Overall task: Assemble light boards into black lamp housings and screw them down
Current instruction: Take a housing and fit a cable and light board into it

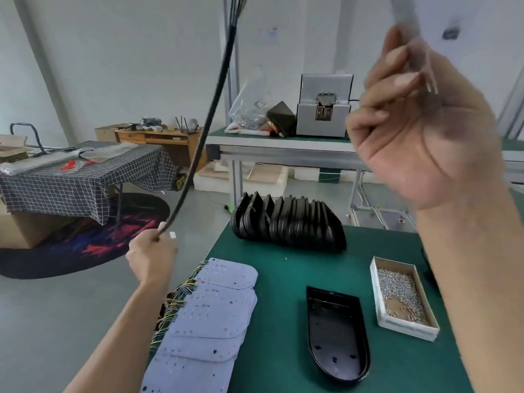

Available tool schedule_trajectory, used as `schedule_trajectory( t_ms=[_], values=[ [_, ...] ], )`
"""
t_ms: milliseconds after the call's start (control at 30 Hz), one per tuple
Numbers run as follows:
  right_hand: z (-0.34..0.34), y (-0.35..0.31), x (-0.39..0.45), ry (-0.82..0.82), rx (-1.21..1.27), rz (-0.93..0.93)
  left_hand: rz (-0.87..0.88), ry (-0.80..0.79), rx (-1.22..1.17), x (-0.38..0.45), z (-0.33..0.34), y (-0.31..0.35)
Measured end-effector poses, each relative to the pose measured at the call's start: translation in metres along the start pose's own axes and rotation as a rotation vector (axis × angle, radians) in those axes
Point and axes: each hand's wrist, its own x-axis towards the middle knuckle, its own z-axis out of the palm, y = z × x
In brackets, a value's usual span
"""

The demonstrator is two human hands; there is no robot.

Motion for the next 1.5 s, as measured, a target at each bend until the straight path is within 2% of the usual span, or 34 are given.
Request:
schedule_trajectory(
  t_ms=[100,200,333,433,567,667,800,867,933,1000,1067,1133,1200,1233,1300,1333,1433,1500],
  values=[
    [-0.024,-0.024,-0.025,0.14,-0.088,-0.05,0.09,-0.122,0.007,-0.022,0.0,0.011],
    [-0.056,-0.032,-0.057,0.328,-0.334,-0.069,0.211,-0.361,0.036,-0.053,0.003,0.03],
    [-0.107,-0.02,-0.118,0.481,-0.495,0.035,0.28,-0.679,0.066,-0.102,0.019,0.056],
    [-0.15,-0.006,-0.171,0.681,-0.539,0.135,0.304,-0.885,0.087,-0.14,0.044,0.062],
    [-0.202,0.013,-0.23,0.988,-0.697,0.234,0.262,-0.919,0.077,-0.18,0.085,0.06],
    [-0.227,0.028,-0.264,1.172,-0.642,0.239,0.324,-0.942,0.129,-0.2,0.106,0.058],
    [-0.247,0.053,-0.294,1.329,-0.679,0.231,0.462,-0.971,0.19,-0.217,0.117,0.05],
    [-0.252,0.061,-0.301,1.364,-0.811,0.238,0.489,-0.972,0.22,-0.221,0.119,0.046],
    [-0.253,0.063,-0.303,1.362,-1.161,0.283,0.516,-0.977,0.22,-0.225,0.119,0.044],
    [-0.247,0.063,-0.301,1.286,-1.437,0.345,0.578,-0.975,0.246,-0.228,0.12,0.045],
    [-0.243,0.065,-0.3,1.204,-1.575,0.416,0.624,-0.973,0.286,-0.231,0.122,0.046],
    [-0.24,0.069,-0.297,1.241,-1.678,0.521,0.635,-0.966,0.313,-0.231,0.125,0.047],
    [-0.228,0.073,-0.291,1.305,-1.809,0.4,0.647,-0.962,0.328,-0.231,0.126,0.046],
    [-0.218,0.076,-0.286,1.257,-1.87,0.263,0.653,-0.968,0.321,-0.231,0.126,0.045],
    [-0.195,0.081,-0.272,1.037,-1.837,0.003,0.639,-1.005,0.285,-0.23,0.128,0.044],
    [-0.178,0.081,-0.26,0.93,-1.713,-0.002,0.636,-1.023,0.286,-0.23,0.128,0.044],
    [-0.151,0.082,-0.217,0.675,-1.307,0.354,0.68,-1.068,0.336,-0.23,0.127,0.045],
    [-0.145,0.087,-0.189,0.521,-1.33,0.549,0.735,-1.114,0.378,-0.231,0.126,0.045]
  ],
)
